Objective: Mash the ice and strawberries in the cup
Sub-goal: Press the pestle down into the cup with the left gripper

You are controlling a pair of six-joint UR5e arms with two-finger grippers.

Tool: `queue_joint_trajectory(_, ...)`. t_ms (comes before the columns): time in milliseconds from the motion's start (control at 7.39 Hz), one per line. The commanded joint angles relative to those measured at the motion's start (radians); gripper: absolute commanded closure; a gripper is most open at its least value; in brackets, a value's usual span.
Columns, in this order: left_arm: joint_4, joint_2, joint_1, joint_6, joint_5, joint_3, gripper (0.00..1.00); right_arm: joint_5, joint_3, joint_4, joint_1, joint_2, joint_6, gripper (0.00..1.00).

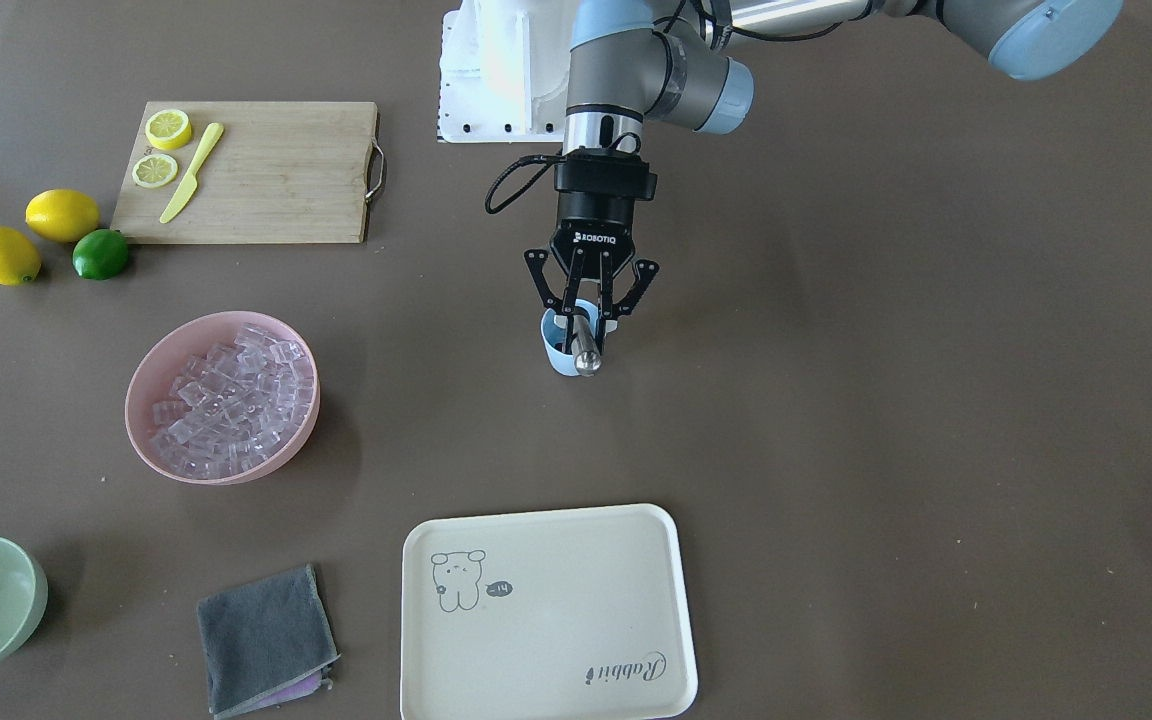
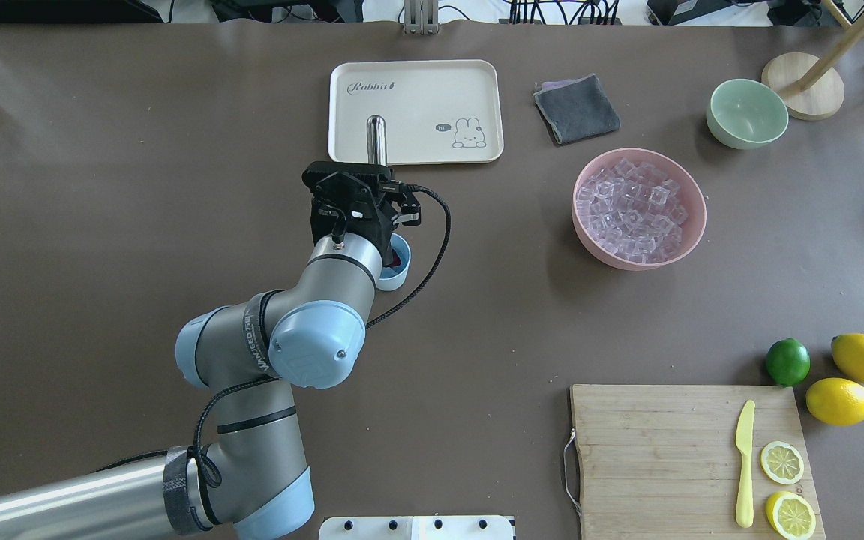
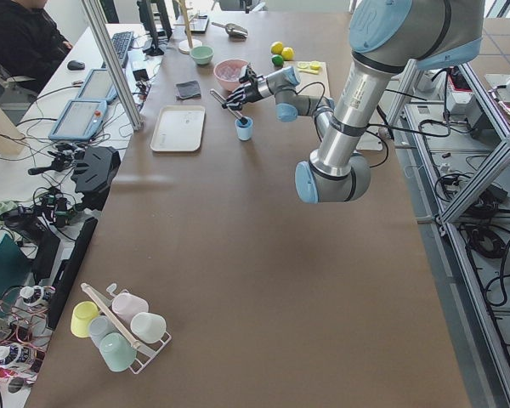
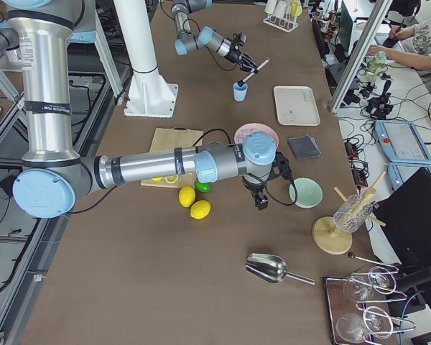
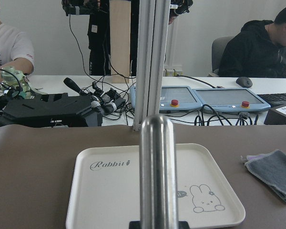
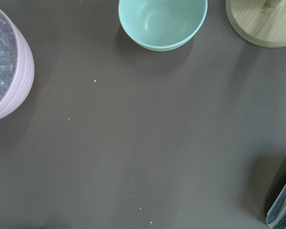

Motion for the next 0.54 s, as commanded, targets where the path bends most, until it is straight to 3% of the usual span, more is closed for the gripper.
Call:
queue_joint_trajectory(0, 0.000, 0.005, 0.012, -0.004, 0.003, 0.008, 1.00, 0.000, 0.001, 0.002, -0.005, 0.000, 0.009, 0.01)
queue_joint_trajectory(406, 0.001, -0.004, 0.013, -0.001, 0.000, -0.001, 1.00, 0.002, 0.003, 0.002, -0.005, 0.000, 0.009, 0.01)
